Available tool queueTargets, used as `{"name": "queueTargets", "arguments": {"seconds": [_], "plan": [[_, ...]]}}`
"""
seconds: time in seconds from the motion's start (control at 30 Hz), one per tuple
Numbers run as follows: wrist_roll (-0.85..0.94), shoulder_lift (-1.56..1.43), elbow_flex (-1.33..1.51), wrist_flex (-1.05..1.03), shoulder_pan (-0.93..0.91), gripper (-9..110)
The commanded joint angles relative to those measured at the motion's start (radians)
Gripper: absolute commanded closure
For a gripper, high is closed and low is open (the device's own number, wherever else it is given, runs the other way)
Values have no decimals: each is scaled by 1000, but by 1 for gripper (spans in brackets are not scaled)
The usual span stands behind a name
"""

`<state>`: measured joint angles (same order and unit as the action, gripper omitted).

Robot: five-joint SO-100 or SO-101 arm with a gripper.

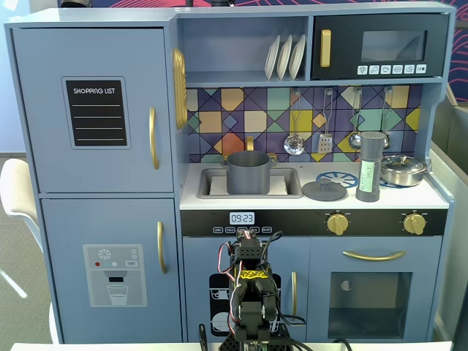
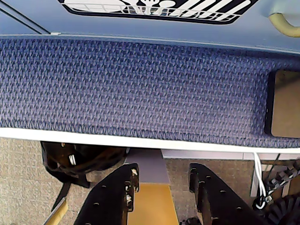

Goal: Put salt in the gray recipient

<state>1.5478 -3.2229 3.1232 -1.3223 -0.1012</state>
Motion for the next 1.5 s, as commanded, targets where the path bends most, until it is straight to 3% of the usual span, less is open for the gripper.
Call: {"name": "queueTargets", "arguments": {"seconds": [0.0,0.83,1.03,1.13,1.27,1.47], "plan": [[-17,3,-6,-5,-9,95],[-17,3,-6,-5,-9,95],[-164,3,-6,15,-15,96],[-127,5,-21,135,-91,99],[-34,166,-249,345,-253,101],[121,460,-813,337,-543,101]]}}
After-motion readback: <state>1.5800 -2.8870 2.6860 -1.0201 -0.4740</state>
